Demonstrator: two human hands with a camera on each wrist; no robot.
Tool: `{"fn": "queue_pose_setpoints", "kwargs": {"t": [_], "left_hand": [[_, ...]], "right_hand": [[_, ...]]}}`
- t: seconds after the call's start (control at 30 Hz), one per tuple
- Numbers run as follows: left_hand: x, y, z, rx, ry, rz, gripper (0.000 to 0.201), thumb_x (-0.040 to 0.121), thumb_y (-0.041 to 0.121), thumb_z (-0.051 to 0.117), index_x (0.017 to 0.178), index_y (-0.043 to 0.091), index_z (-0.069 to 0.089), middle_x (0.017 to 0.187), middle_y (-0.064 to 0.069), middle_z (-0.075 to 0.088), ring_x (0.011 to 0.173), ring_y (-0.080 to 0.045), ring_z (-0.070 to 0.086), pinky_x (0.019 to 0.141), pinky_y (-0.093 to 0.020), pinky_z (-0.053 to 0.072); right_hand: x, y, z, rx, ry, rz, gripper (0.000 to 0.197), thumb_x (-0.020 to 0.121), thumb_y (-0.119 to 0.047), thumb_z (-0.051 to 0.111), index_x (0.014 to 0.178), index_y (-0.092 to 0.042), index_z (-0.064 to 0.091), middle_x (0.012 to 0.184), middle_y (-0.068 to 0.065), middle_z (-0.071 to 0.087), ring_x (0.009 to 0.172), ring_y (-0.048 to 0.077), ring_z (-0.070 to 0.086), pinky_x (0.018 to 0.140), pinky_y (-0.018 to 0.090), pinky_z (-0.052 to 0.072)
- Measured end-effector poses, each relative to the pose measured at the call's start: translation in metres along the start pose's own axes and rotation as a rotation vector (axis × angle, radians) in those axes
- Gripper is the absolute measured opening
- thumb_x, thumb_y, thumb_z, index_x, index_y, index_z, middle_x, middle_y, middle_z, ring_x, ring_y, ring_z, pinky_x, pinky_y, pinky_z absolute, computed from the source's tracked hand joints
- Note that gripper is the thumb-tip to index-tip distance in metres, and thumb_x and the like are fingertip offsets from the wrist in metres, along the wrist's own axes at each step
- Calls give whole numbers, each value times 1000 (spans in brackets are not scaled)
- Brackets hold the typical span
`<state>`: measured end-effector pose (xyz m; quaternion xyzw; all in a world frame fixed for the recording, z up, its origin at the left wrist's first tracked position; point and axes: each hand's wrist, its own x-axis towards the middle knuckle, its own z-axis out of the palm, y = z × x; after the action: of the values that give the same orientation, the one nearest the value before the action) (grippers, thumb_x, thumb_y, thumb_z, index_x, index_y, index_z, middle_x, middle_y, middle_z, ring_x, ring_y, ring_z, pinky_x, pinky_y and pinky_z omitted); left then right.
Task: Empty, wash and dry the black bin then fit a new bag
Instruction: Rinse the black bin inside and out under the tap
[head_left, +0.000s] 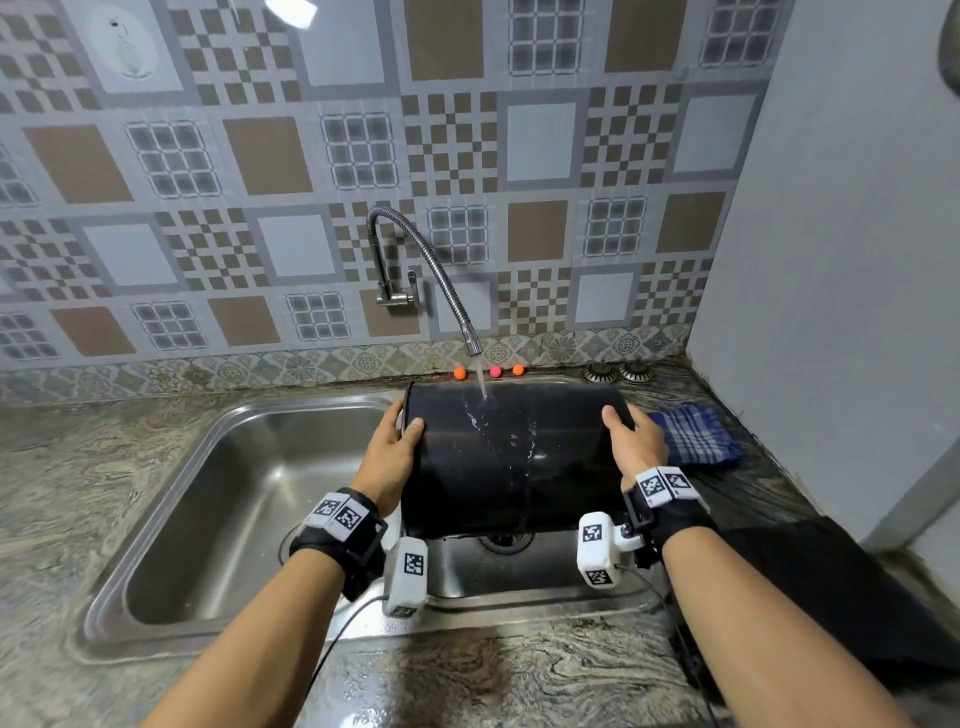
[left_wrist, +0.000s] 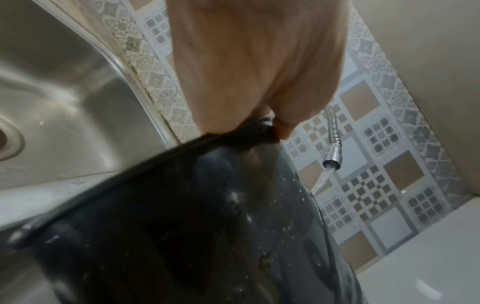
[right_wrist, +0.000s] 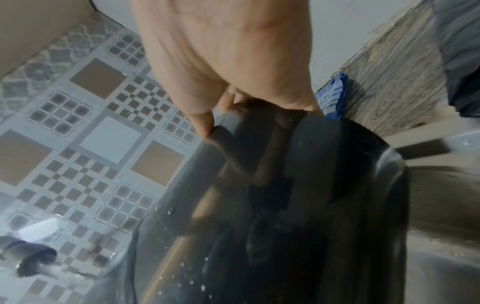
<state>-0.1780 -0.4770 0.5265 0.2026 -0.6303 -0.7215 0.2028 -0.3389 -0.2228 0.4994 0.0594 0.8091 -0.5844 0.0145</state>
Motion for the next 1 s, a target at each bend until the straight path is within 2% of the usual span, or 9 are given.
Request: {"fn": "queue_pose_setpoints", "kwargs": {"t": [0.13, 0.23, 0.3, 0.37, 0.47, 0.6, 0.7, 0.83, 1.0], "left_hand": [[11, 9, 0, -67, 77, -40, 39, 88, -15, 42, 124, -4, 51, 74, -8, 61, 48, -10, 58, 47, -21, 50], [14, 12, -6, -41, 72, -62, 43, 86, -20, 41, 119, 4, 55, 59, -3, 58, 41, -8, 52, 44, -18, 46], [17, 10, -12, -19, 33, -62, 52, 88, -16, 46, 132, 10, 53, 75, -9, 62, 54, -11, 56, 55, -21, 50], [18, 8, -17, -18, -22, -88, 58, 92, -9, 50, 141, 22, 49, 106, -11, 66, 75, -17, 62, 68, -27, 54], [13, 11, -15, 39, -22, -90, 51, 99, 2, 49, 136, 37, 46, 108, 0, 69, 76, -8, 68, 61, -25, 56], [14, 10, -9, -1, 82, 19, 38, 100, 0, 47, 135, 14, 50, 114, -9, 67, 88, -15, 66, 72, -21, 56], [20, 13, -10, -40, 170, 25, 35, 100, 0, 48, 134, 1, 51, 106, -11, 66, 85, -17, 64, 86, -32, 54], [25, 17, -14, -74, 207, -17, 26, 100, -1, 47, 122, 10, 54, 87, -4, 63, 61, -5, 63, 63, -19, 54], [32, 17, -15, -54, 242, -85, 29, 98, 3, 52, 127, 0, 56, 106, -11, 63, 91, -21, 58, 98, -41, 47]], "right_hand": [[11, -10, 1, -6, -61, -9, 31, 88, -36, 64, 117, -27, 66, 118, -5, 67, 112, 24, 60, 100, 40, 47], [18, -17, 2, 5, -94, -13, 40, 83, -33, 68, 122, -26, 63, 124, -3, 65, 117, 23, 59, 104, 44, 46], [21, -21, 2, -4, -93, -14, 44, 84, -32, 69, 126, -24, 60, 129, -1, 63, 120, 25, 57, 105, 44, 45], [22, -24, 2, -17, -82, -28, 45, 85, -31, 69, 128, -22, 59, 130, 1, 61, 121, 26, 56, 105, 45, 45], [22, -30, 3, -57, -83, -61, 47, 85, -34, 68, 129, -21, 58, 131, 2, 62, 120, 26, 57, 104, 43, 45], [15, -41, 1, -96, -108, -91, 52, 90, -32, 65, 137, -15, 52, 142, 6, 53, 130, 26, 50, 109, 42, 39], [7, -39, -2, -24, -176, -118, 53, 87, -35, 68, 135, -19, 54, 139, 2, 56, 129, 21, 52, 109, 42, 41], [-6, -13, -9, -15, -208, -114, 69, 74, -69, 62, 129, -27, 59, 125, -13, 62, 118, 16, 58, 106, 44, 44], [-27, 29, -16, 85, -244, -69, 74, 68, -79, 62, 118, -24, 66, 114, -9, 69, 110, 14, 63, 105, 40, 45]]}}
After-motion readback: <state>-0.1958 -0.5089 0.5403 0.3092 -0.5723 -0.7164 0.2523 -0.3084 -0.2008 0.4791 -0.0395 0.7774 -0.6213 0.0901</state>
